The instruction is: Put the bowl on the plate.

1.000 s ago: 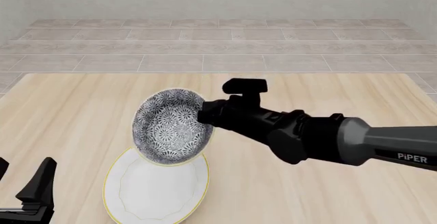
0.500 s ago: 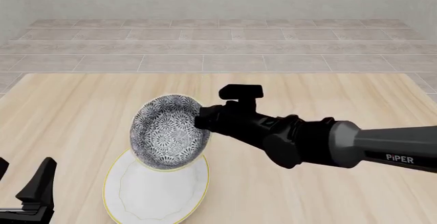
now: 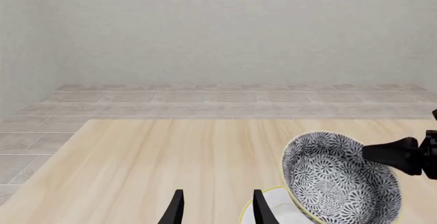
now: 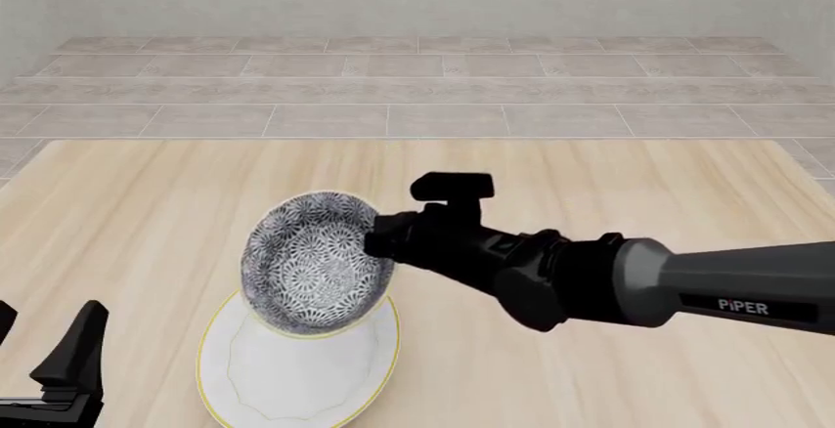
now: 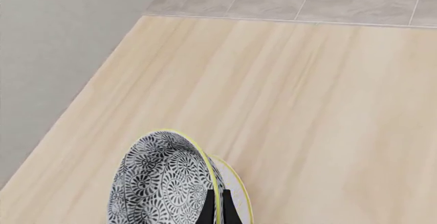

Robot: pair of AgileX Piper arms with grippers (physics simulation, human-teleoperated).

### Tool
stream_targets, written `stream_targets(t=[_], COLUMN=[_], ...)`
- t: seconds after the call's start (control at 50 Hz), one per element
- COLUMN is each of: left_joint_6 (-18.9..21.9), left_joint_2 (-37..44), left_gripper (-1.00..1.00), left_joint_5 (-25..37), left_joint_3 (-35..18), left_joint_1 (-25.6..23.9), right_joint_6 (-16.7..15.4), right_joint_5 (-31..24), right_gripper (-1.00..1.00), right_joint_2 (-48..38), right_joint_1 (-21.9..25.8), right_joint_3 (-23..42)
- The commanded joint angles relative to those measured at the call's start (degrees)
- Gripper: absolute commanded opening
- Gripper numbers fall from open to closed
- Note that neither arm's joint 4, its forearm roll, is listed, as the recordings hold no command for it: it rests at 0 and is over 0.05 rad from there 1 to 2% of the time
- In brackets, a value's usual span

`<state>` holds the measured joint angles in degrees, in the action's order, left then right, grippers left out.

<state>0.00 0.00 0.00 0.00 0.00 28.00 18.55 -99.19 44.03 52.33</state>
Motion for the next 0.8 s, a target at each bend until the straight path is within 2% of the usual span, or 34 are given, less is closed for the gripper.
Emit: stream_targets(t=[0.02, 0.8], left_joint_6=[0.00, 0.00], left_joint_2=[0.00, 0.00], left_gripper=[1.00, 1.00], left_joint_5=[0.00, 0.00], left_joint_3=[0.00, 0.00], left_joint_1=[0.00, 0.00], right_joint_6=[0.92, 2.27], right_joint_5=[0.92, 2.89], right_gripper=[-1.00, -1.00], right_joint_2=[-0.48, -3.48], right_joint_1=[0.52, 1.70], right_joint_3=[0.13, -0.01])
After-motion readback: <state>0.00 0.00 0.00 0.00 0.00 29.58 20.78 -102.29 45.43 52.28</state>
